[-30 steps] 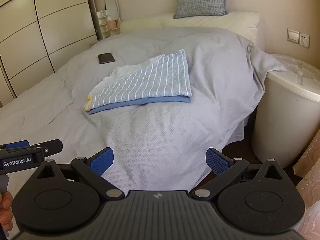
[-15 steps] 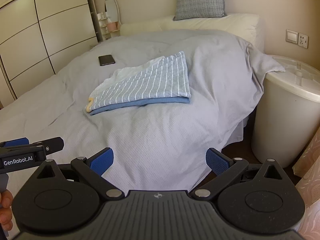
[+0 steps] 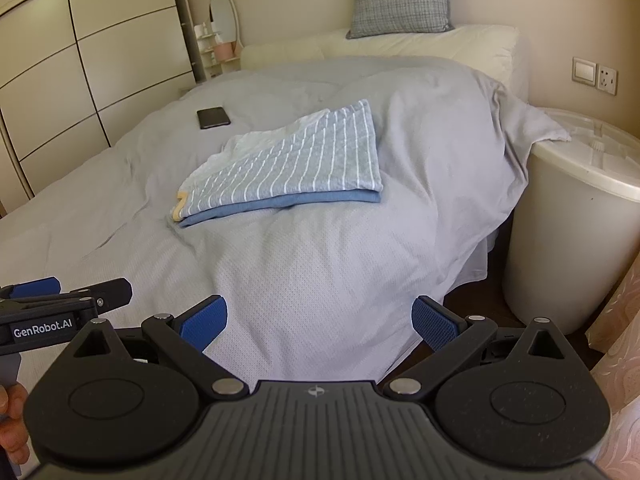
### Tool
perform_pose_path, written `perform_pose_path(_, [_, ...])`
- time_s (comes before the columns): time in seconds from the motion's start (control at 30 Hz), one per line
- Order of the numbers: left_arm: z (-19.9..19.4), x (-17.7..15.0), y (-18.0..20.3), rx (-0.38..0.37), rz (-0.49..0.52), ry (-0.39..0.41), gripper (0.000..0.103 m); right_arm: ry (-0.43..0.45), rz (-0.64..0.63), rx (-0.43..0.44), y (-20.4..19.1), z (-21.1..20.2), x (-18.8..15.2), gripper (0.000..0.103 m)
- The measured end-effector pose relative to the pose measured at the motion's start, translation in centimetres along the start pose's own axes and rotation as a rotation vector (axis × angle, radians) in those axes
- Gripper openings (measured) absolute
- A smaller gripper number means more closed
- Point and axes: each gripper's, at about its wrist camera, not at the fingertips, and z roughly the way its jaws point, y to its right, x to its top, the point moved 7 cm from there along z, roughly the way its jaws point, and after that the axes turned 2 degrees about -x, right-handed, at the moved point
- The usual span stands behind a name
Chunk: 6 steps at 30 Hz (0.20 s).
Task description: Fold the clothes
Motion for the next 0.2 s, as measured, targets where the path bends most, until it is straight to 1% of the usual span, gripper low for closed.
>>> perform_pose_path(0.2, [0.17, -0.12, 0.45, -0.002, 0.006, -0.002, 0.102, -0.002, 0.009, 0.006, 0.27, 0.11, -0.03, 0.101])
